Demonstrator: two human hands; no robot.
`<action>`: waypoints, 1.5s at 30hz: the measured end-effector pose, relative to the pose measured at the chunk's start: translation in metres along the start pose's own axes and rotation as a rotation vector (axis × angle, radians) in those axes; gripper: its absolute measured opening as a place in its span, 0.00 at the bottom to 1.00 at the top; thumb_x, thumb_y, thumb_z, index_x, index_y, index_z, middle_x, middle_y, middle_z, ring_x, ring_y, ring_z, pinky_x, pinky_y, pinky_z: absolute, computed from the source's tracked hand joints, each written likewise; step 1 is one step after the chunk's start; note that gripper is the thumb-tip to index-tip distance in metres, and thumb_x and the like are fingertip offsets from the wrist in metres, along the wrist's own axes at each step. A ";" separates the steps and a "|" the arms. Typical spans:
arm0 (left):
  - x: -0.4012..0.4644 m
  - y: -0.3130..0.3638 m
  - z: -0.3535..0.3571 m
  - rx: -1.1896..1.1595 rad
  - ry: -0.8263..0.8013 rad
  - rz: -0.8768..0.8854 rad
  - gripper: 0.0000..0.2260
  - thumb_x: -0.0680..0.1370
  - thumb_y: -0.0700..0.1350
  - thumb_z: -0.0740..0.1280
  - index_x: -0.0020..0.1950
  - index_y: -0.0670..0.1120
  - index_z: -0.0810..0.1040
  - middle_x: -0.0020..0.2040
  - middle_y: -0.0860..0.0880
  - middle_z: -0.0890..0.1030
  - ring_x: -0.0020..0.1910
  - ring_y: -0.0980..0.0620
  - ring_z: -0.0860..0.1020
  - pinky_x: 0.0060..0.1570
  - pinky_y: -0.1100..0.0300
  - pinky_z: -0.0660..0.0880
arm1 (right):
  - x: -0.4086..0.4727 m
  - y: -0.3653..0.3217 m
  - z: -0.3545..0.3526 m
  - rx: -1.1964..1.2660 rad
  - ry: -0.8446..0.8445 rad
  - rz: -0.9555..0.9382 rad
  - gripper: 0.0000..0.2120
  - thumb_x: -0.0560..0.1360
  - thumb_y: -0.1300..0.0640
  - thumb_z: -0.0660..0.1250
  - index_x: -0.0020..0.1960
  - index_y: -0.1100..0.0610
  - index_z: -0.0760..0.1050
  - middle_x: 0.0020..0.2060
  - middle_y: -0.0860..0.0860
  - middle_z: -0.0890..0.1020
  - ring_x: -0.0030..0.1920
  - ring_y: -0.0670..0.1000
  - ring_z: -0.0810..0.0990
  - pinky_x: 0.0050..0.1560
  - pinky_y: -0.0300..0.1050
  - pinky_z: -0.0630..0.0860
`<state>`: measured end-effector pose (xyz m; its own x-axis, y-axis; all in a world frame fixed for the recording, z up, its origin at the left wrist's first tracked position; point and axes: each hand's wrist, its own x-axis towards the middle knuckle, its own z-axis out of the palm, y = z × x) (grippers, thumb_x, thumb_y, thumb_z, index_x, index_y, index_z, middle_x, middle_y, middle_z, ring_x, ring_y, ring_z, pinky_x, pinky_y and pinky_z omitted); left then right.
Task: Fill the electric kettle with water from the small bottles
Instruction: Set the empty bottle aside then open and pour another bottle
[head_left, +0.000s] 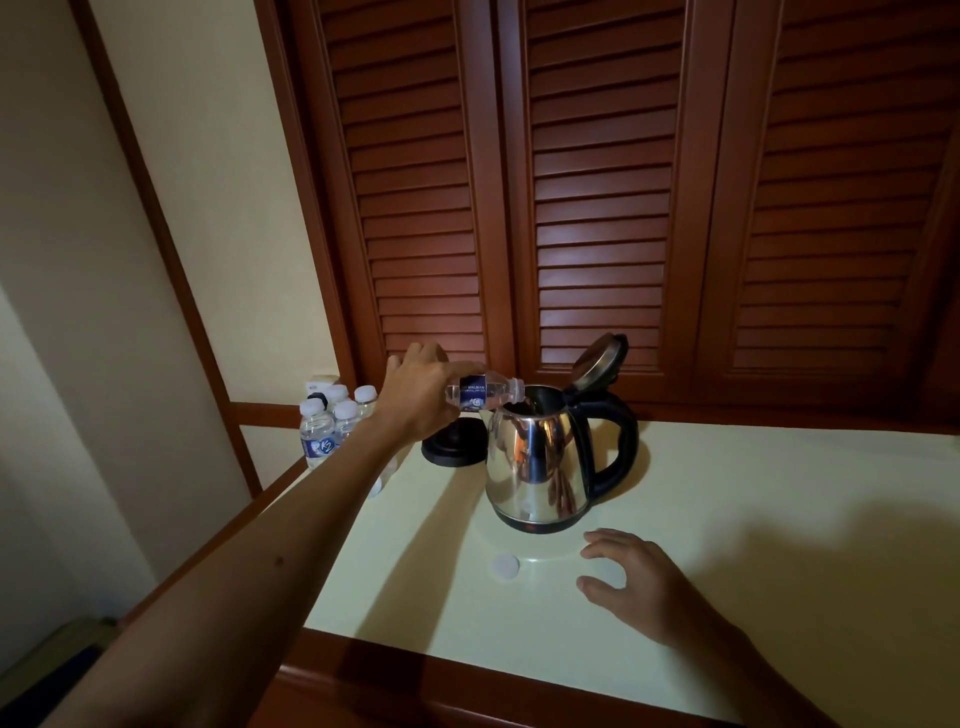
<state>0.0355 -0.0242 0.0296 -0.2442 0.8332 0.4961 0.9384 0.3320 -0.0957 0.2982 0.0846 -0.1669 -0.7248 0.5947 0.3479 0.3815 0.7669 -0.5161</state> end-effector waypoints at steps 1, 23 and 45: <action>0.001 0.001 0.000 0.004 0.004 0.005 0.26 0.76 0.47 0.71 0.73 0.59 0.70 0.59 0.45 0.73 0.60 0.45 0.67 0.51 0.55 0.59 | 0.000 0.000 0.000 0.003 0.001 -0.001 0.18 0.70 0.45 0.73 0.57 0.50 0.80 0.63 0.40 0.75 0.61 0.32 0.66 0.56 0.17 0.52; 0.013 -0.006 0.002 0.089 0.024 0.085 0.27 0.75 0.50 0.72 0.72 0.59 0.70 0.61 0.45 0.74 0.61 0.46 0.68 0.53 0.52 0.63 | 0.000 0.002 0.003 0.025 0.050 -0.004 0.16 0.69 0.47 0.73 0.55 0.50 0.80 0.61 0.39 0.76 0.59 0.31 0.66 0.56 0.17 0.54; 0.028 -0.005 0.000 0.225 0.064 0.208 0.24 0.78 0.50 0.68 0.73 0.60 0.69 0.60 0.46 0.73 0.58 0.47 0.69 0.54 0.53 0.63 | 0.000 0.006 0.008 0.063 0.080 -0.044 0.23 0.66 0.37 0.66 0.52 0.50 0.81 0.58 0.36 0.76 0.59 0.24 0.65 0.60 0.21 0.58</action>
<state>0.0238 -0.0028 0.0439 -0.0297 0.8666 0.4981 0.8873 0.2523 -0.3861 0.2961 0.0870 -0.1766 -0.6908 0.5801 0.4316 0.3115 0.7775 -0.5464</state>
